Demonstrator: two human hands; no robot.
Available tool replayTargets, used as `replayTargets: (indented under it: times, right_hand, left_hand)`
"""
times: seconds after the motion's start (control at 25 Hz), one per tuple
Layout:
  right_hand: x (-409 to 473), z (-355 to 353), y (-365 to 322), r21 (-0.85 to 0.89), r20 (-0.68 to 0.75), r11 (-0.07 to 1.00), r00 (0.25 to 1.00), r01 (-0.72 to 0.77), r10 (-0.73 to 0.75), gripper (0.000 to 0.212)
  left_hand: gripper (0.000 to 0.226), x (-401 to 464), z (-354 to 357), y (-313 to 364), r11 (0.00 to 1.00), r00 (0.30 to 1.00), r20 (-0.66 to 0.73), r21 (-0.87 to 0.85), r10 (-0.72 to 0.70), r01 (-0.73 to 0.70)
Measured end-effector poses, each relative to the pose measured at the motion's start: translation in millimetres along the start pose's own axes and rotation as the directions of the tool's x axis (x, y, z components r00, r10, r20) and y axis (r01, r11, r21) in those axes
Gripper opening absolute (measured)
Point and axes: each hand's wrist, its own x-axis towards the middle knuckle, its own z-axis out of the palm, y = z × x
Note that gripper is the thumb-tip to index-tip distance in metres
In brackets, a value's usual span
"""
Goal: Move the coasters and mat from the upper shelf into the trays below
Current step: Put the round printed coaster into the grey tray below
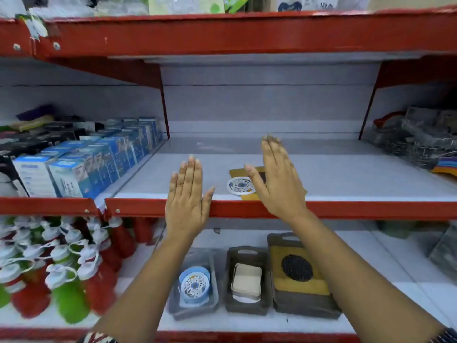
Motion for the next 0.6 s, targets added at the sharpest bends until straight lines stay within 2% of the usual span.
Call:
replayTargets:
  times: [0.08,0.24,0.36,0.44,0.6]
  right_hand:
    - [5.3,8.5,8.3,-0.012,0.069,1.000,0.998,0.007,-0.006,0.068]
    - [25.6,24.7,25.6,-0.083,0.315,0.996,0.948,-0.023,0.048,0.065]
    - [58.1,30.3,30.1,-0.116,0.520,0.993,0.849,-0.036,0.092,0.066]
    - [77.1,34.3,30.5,-0.207,0.624,0.978,0.768,-0.015,0.143,0.065]
    - [95.8,43.3,31.5,-0.274,0.708,0.962,0.674,-0.016,0.213,0.062]
  left_hand:
    - [0.063,-5.2,5.5,-12.3,0.997,1.000,0.015,0.071,-0.017,0.016]
    - [0.064,-20.5,17.8,-35.4,0.989,0.999,0.045,0.147,-0.020,0.013]
    - [0.064,-19.2,28.7,-42.5,0.979,0.998,-0.045,0.200,0.040,-0.030]
    - [0.062,-19.6,35.0,-44.2,0.977,0.991,-0.112,0.208,0.069,-0.045]
    - [0.060,-23.6,46.3,-46.0,0.979,0.974,-0.207,0.196,0.086,-0.045]
